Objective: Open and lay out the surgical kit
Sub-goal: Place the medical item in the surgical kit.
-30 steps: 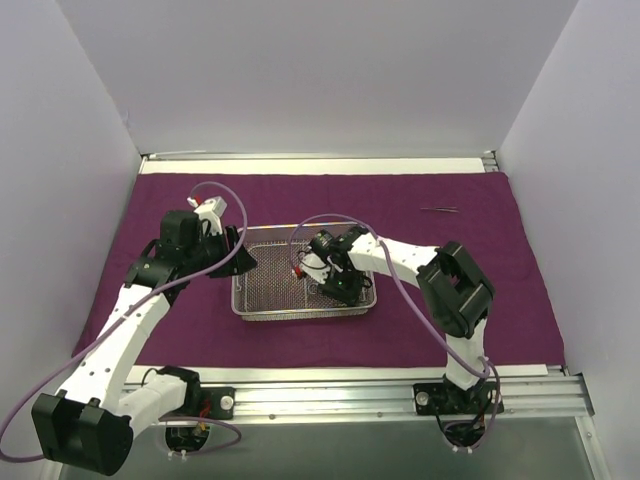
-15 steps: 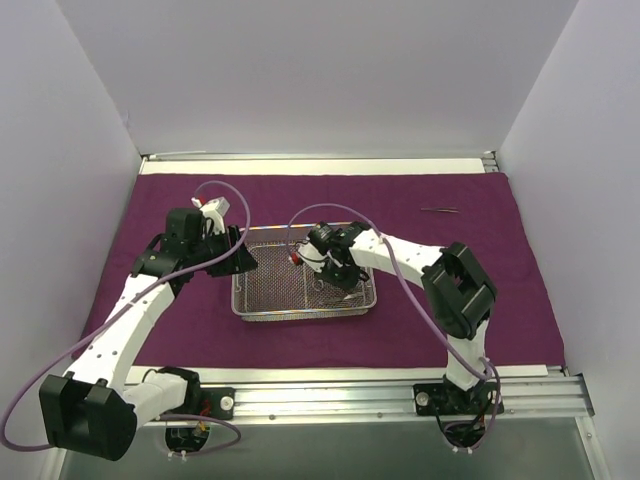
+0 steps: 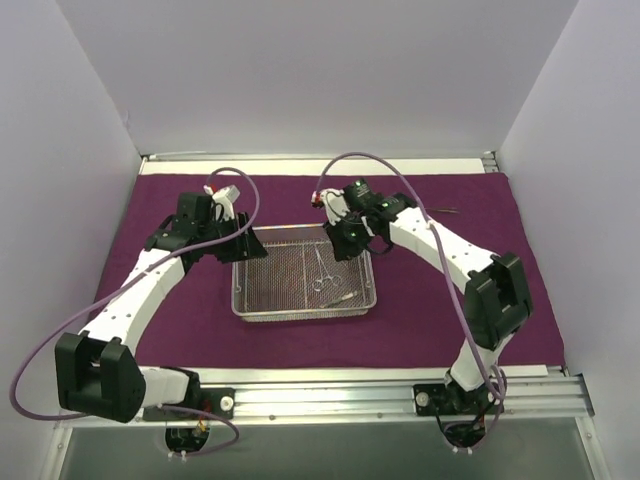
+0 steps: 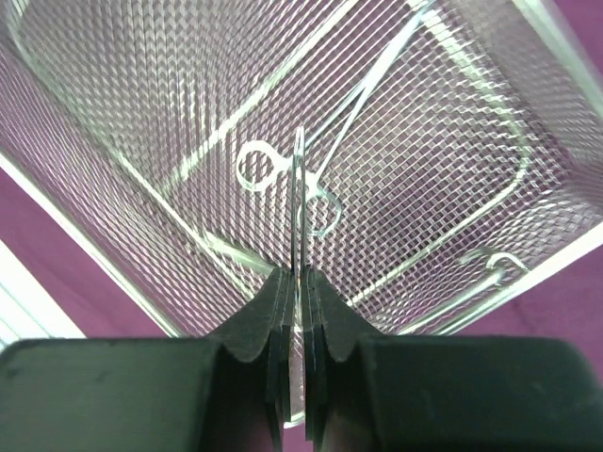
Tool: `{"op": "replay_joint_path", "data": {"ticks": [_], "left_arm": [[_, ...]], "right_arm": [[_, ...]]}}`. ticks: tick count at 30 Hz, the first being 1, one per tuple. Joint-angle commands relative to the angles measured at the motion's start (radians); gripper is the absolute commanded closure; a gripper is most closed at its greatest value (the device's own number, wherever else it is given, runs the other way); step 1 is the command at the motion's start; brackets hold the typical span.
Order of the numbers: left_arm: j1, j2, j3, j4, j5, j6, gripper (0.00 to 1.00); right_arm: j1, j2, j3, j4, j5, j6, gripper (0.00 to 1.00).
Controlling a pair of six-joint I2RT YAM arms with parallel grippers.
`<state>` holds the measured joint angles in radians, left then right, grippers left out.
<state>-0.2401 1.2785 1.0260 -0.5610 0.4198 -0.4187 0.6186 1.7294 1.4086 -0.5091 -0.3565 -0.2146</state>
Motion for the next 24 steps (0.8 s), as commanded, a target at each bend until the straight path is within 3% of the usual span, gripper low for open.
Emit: {"op": "replay_joint_path", "data": {"ticks": [1, 3, 9, 14, 18, 24], "left_arm": [[0.002, 0.05, 0.088, 0.062, 0.039, 0.001, 0.43], [0.002, 0.079, 0.109, 0.073, 0.045, 0.001, 0.43], [-0.001, 0.146, 0.154, 0.082, 0.07, 0.006, 0.43], [0.001, 0.176, 0.164, 0.087, 0.076, 0.015, 0.43], [0.001, 0.193, 0.16, 0.096, 0.085, 0.014, 0.43], [0.002, 0.182, 0.152, 0.096, 0.089, 0.024, 0.43]], "right_arm": [[-0.069, -0.051, 0.026, 0.084, -0.11, 0.202, 1.0], [-0.103, -0.054, 0.026, 0.139, -0.136, 0.288, 1.0], [-0.236, -0.019, 0.105, 0.162, -0.024, 0.665, 1.0], [-0.307, 0.041, 0.246, 0.081, 0.178, 0.898, 1.0], [-0.396, 0.035, 0.218, 0.083, 0.304, 1.113, 1.0], [-0.539, 0.084, 0.181, -0.055, 0.473, 1.4, 1.0]]}}
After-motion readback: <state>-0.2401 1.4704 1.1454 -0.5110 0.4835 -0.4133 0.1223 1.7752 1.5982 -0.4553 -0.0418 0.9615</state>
